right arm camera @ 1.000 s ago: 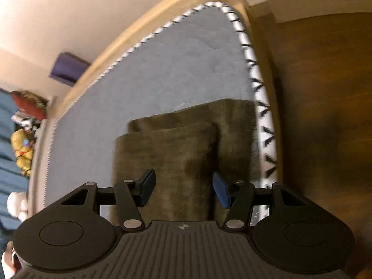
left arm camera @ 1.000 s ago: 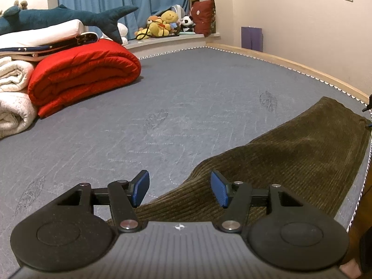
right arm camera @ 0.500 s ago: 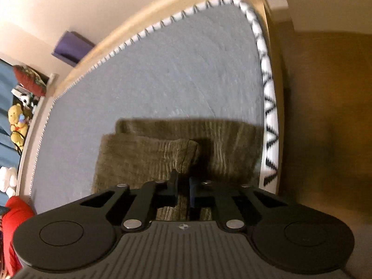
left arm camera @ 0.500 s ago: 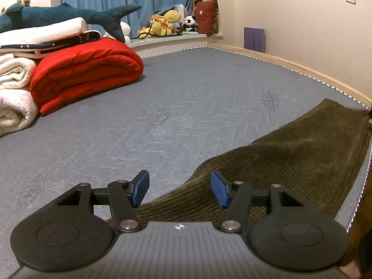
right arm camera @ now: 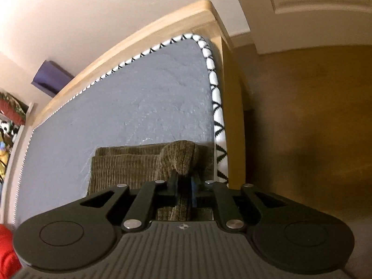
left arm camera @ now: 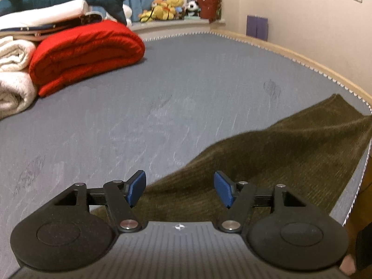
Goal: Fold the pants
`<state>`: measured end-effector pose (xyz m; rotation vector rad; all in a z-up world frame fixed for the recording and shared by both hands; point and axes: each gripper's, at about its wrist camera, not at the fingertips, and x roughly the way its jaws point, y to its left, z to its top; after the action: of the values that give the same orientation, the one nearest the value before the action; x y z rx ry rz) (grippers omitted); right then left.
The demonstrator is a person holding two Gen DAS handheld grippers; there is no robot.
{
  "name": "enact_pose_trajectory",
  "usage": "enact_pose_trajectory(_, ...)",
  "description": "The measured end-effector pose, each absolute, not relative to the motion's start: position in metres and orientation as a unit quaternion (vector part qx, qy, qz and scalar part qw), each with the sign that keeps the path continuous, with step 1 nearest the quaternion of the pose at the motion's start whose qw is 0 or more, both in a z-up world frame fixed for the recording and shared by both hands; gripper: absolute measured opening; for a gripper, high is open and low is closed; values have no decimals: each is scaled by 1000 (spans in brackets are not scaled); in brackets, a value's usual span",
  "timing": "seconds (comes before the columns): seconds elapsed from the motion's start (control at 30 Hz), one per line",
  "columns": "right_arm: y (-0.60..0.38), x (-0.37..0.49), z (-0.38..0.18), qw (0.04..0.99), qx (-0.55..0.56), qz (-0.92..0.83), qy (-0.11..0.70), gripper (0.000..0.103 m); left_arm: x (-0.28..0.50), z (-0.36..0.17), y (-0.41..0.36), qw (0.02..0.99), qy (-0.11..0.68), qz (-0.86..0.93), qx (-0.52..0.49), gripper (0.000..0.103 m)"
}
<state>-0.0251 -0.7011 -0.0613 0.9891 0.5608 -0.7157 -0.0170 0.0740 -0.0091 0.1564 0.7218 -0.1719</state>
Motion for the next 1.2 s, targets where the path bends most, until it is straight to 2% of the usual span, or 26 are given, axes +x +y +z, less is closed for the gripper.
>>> enact_pose_trajectory(0.03,-697,-26,-54,790,444,-341,249,36,-18,-12,76,926,360,-82,75,70)
enact_pose_trajectory(0.1,-687,-23,-38,812,406,-349,230,50,-19,-17,81,922,372,-77,74,70)
enact_pose_trajectory(0.27,-648,7,-13,884,332,-253,209,50,-22,-24,94,919,383,-60,72,70)
enact_pose_trajectory(0.43,-599,76,-33,883,350,-87,301,50,-21,-26,100,919,384,-54,72,70)
enact_pose_trajectory(0.6,-578,128,-61,857,365,-101,349,50,-17,-28,103,919,385,-51,72,70)
enact_pose_trajectory(0.77,-565,159,-73,861,314,-148,372,48,-14,-31,106,919,381,-48,83,72)
enact_pose_trajectory(0.8,-559,165,-71,864,289,-154,383,48,-14,-32,106,919,381,-48,88,72)
enact_pose_trajectory(0.9,-541,173,-71,871,205,-189,404,29,-12,-33,106,919,378,-54,96,72)
enact_pose_trajectory(0.97,-533,175,-70,875,175,-201,404,20,-11,-34,107,919,378,-54,96,72)
enact_pose_trajectory(1.0,-530,176,-69,878,161,-205,402,4,-10,-34,107,919,378,-55,96,72)
enact_pose_trajectory(1.03,-530,176,-67,881,156,-204,397,1,-10,-34,108,920,377,-55,95,72)
enact_pose_trajectory(1.2,-546,171,-46,898,187,-221,332,0,-12,-34,115,920,377,-52,90,72)
